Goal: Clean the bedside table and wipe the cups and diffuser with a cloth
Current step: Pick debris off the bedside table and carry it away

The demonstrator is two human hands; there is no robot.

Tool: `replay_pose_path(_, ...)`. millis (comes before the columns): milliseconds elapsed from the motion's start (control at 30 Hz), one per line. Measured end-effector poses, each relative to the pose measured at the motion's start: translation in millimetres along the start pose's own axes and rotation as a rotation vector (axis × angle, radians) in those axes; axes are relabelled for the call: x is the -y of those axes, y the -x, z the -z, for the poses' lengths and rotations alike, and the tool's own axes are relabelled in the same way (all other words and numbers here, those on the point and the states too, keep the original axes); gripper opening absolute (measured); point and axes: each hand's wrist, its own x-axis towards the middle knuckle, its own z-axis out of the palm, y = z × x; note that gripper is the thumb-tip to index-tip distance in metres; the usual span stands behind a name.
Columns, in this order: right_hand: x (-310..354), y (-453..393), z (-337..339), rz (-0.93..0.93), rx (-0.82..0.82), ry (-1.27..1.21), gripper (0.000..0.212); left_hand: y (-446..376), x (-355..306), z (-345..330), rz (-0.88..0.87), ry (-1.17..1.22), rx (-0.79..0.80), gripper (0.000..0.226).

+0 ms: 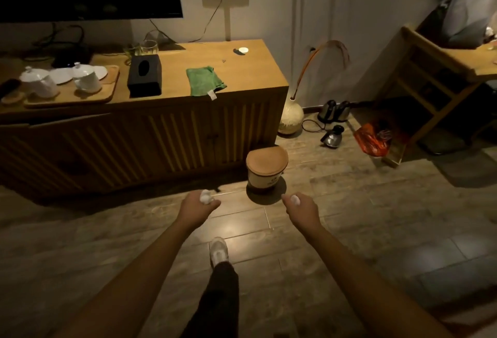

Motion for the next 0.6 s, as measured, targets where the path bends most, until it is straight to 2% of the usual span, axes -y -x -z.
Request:
replay_pose_path(167,28,-132,-3,-0.120,-0.071,-0.027,0.037,-151,-24,-10,0.038,-0.013,0.039,0.022)
replay_pose_path(333,70,-224,7,-0.193,-0.127,0.008,0.035,-258,-53,-11,0.042,-0.097,0.094,0.013)
replay_pose_path(433,96,-267,8,-0.180,-0.127,0.015,0.032,-318,-74,-9,0.071,-0.129,0.107,0.021)
replay_pose_path(600,100,-308,-3,-0.187,-0.080,0.048,0.028,-378,-99,-30,0.102,-0.094,0.222,0.026)
